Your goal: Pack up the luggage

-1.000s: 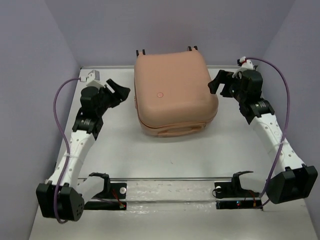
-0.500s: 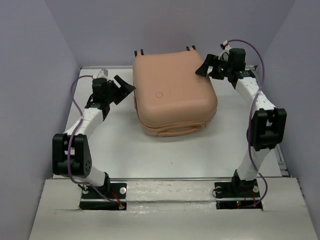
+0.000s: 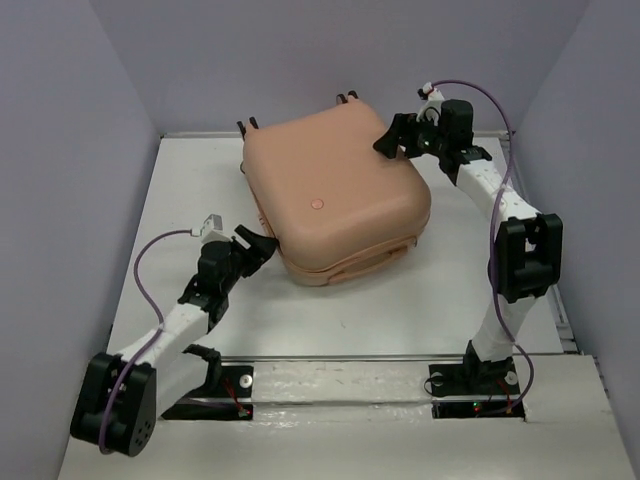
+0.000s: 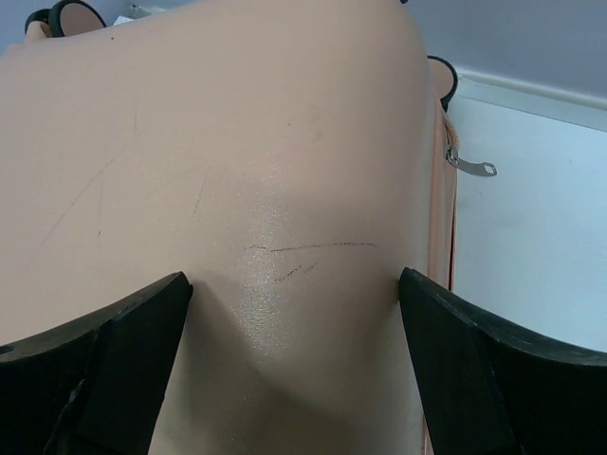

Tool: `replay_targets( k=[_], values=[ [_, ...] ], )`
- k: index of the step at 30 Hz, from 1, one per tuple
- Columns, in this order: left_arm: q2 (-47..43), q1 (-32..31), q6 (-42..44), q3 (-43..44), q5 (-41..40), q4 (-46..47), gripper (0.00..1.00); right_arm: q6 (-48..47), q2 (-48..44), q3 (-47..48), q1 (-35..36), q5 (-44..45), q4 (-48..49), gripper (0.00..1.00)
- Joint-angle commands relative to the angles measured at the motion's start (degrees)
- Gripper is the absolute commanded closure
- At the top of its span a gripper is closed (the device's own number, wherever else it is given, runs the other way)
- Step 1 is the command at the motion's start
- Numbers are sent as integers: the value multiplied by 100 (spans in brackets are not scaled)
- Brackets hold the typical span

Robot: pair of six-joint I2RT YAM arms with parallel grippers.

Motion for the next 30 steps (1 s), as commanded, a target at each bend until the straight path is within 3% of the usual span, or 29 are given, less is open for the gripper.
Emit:
replay_targets(
  k=[1,3,6,14,17,20,22,23,25,27,30],
  values=[
    [-1235,-432,-133,-263,337,-420,20,244,7,-182,1237,-1892,-1118,7],
    [-1876,-441,-37,-184,222,-1008,20,323,-19,-128,1237,-1734,-1127,7],
    [-2143,-441,287,272,63,-1598,20,508,-98,161,1237,-1207,-1188,3],
    [-1871,-432,868,1432,195,-2222,18,596,-800,1558,1237,-302,-1452,0],
    [-1792,-432,1009,1635,299,-2337,17,316,-1555,1437,1175,136,-1426,0],
    [-1765,-432,1027,1671,615,-2347,16,-123,-2667,403,1175,768,-1303,1],
    [-1870,-432,1062,1627,757,-2373,16,-99,-3425,-624,1175,1226,-892,13],
    [-1923,-432,1079,1558,844,-2451,16,-55,-3829,-1786,1175,1829,-724,46],
    [-2099,-432,1167,1496,933,-2557,17,208,-4928,-3405,1175,2403,-407,84],
    [-2239,-441,1203,1399,1108,-2706,21,621,-5753,-4264,1123,2958,-292,92],
    [-2406,-441,1211,1215,1451,-2777,26,1078,-6284,-5388,1061,3415,-283,93]
  ],
)
